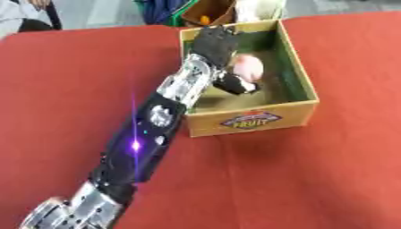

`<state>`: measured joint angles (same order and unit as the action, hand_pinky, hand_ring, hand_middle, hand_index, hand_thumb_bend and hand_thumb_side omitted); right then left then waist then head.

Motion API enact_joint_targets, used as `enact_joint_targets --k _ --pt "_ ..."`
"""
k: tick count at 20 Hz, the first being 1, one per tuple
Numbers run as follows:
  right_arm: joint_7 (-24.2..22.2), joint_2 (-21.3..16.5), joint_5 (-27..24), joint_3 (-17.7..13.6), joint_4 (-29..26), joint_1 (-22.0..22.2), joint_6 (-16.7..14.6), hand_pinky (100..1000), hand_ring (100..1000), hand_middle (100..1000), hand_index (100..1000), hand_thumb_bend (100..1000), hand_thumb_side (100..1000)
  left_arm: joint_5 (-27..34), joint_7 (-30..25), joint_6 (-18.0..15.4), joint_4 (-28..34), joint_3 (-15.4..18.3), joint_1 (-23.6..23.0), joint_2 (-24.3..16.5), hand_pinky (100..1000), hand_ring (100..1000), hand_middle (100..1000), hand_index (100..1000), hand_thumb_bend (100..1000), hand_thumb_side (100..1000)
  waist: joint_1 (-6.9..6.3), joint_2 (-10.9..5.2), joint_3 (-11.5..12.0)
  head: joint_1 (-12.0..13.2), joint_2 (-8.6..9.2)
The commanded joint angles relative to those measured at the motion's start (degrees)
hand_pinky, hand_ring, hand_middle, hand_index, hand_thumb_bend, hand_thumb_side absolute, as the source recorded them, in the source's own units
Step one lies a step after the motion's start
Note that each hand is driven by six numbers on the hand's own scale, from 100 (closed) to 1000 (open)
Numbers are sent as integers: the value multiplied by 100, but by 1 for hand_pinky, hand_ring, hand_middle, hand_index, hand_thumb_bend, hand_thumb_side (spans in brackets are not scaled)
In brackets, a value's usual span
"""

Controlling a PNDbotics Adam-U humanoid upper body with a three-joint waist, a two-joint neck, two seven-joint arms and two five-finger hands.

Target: Pick up objects on the table and place them in the box.

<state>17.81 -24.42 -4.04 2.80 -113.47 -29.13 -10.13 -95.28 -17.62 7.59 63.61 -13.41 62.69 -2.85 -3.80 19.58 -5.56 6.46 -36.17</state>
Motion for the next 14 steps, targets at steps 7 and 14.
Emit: enact_joint_targets --k 7,14 --pt "61 -124 52 -84 -112 23 12 533 640 567 783 100 432 935 1522 793 1339 153 -125 -371 587 729 656 822 565 875 16 -185 126 -90 -148" --pt "165 -224 115 -164 -112 127 2 534 640 568 783 100 432 3759 2412 1281 2880 424 -643 -1151 558 607 531 759 230 870 53 -265 394 -376 -286"
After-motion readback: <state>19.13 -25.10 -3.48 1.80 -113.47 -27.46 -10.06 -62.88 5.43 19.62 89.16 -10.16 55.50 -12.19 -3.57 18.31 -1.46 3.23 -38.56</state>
